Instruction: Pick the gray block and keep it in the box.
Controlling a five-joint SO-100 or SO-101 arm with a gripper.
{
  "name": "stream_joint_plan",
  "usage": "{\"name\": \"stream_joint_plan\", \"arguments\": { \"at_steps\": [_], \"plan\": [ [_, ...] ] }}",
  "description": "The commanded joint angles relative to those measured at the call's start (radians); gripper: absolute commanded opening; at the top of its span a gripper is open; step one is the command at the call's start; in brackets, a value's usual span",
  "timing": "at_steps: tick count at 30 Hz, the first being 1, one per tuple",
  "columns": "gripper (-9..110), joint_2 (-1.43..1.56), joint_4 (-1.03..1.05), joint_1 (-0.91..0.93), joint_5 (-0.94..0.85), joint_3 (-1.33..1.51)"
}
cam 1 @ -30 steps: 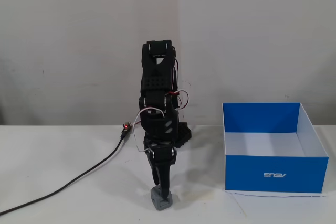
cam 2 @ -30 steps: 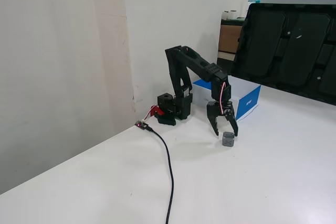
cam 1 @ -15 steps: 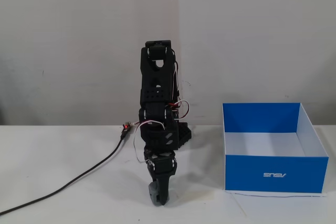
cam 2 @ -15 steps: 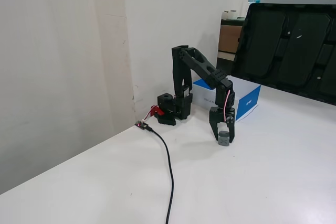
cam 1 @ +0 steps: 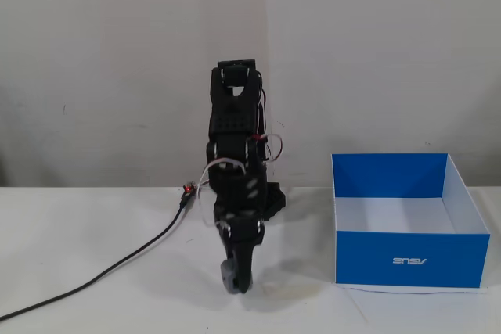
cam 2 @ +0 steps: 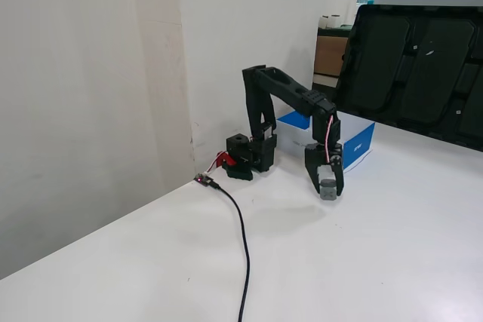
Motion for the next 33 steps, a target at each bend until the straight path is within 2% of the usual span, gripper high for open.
{"name": "stream_joint_plan", "arguments": {
  "at_steps": [1,16,24,33],
  "plan": [
    [7,0.166,0.063,-0.048,0.025,-0.101],
    [7,0.331,0.219,-0.35,0.153,-0.239],
    [8,0.417,0.229,-0.598,0.176,-0.249],
    [8,0.376,0.244,-0.838,0.193,-0.279]
  ]
}}
